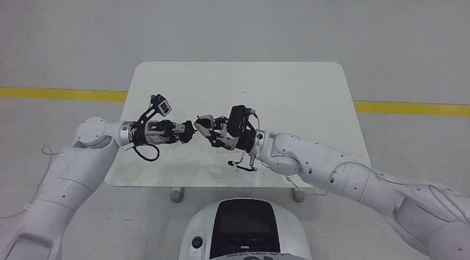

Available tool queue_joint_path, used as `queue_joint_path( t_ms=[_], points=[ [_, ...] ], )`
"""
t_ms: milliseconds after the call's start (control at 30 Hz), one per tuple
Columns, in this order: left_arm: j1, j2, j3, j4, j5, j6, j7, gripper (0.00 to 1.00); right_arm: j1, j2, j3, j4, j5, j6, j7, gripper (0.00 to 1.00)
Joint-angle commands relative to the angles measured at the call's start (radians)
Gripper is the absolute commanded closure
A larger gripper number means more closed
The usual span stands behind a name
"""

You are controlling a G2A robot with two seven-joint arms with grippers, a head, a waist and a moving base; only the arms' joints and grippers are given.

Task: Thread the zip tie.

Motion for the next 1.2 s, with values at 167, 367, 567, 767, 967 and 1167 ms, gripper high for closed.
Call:
queue_joint_path(
  t_ms=[167,367,567,767,967,1167],
  points=[
    [0.0,0.0,0.0,0.0,0.0,0.0,0.0,1.0,0.0,-0.006,0.0,0.007,0.004,0.0,0.004,1.0],
    [0.0,0.0,0.0,0.0,0.0,0.0,0.0,1.0,0.001,-0.01,0.0,0.01,0.003,0.0,0.007,1.0],
    [0.0,0.0,0.0,0.0,0.0,0.0,0.0,1.0,-0.001,-0.01,0.0,0.01,0.009,0.0,0.012,0.0],
    [0.0,0.0,0.0,0.0,0.0,0.0,0.0,1.0,0.003,0.01,0.0,0.015,-0.022,0.0,-0.031,0.0],
    [0.0,0.0,0.0,0.0,0.0,0.0,0.0,1.0,-0.012,0.047,0.001,-0.009,-0.086,0.0,-0.07,0.0],
    [0.0,0.0,0.0,0.0,0.0,0.0,0.0,1.0,-0.018,0.063,0.004,-0.019,-0.121,0.0,-0.081,0.0]
  ],
)
